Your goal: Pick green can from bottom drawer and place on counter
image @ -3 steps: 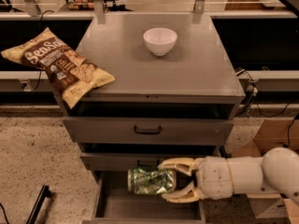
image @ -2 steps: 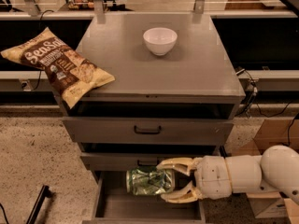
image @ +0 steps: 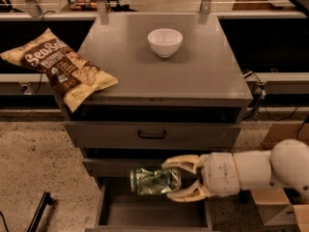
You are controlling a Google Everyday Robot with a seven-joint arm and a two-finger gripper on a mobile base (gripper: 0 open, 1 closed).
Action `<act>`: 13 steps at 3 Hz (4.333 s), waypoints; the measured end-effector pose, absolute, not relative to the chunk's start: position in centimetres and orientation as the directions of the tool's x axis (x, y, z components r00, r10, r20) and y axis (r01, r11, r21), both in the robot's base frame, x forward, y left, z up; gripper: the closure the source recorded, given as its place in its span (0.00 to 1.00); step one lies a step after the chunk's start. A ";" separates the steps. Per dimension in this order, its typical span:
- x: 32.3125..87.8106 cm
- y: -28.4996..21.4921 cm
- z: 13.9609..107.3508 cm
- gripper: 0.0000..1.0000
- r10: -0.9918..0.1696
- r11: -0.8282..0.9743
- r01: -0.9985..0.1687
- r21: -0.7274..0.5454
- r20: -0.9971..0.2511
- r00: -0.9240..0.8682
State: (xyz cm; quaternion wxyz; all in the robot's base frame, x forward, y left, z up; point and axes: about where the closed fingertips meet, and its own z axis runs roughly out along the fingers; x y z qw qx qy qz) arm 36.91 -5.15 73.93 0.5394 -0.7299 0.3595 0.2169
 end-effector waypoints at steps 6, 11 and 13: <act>50.3 -8.2 89.9 1.00 -0.360 -0.223 -0.686 -0.693 -0.595 0.718; 60.4 -4.3 87.4 1.00 -0.351 -0.064 -0.839 -0.540 -0.775 0.525; 61.8 -4.3 89.3 1.00 -0.315 0.185 -0.909 -0.373 -0.899 0.305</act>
Offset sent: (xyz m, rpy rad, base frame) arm 0.1174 -0.0298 0.1527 -0.1315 -0.1476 -0.0545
